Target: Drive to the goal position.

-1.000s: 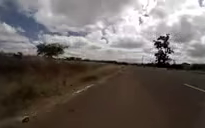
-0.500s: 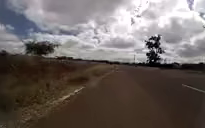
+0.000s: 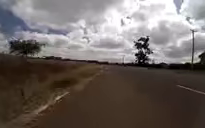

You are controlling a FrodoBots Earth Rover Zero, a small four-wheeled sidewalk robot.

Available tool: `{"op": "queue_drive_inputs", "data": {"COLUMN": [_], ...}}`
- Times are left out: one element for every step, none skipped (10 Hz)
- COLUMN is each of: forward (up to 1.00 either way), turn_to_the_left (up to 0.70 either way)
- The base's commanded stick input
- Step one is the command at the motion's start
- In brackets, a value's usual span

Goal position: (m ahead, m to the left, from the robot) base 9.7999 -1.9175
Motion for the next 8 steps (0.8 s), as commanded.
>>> {"op": "queue_drive_inputs", "data": {"forward": [0.85,0.85,0.85,0.85,0.85,0.85,0.85,0.85], "turn_to_the_left": [-0.20,-0.31,-0.33,-0.33,-0.33,-0.33,-0.33,-0.33]}}
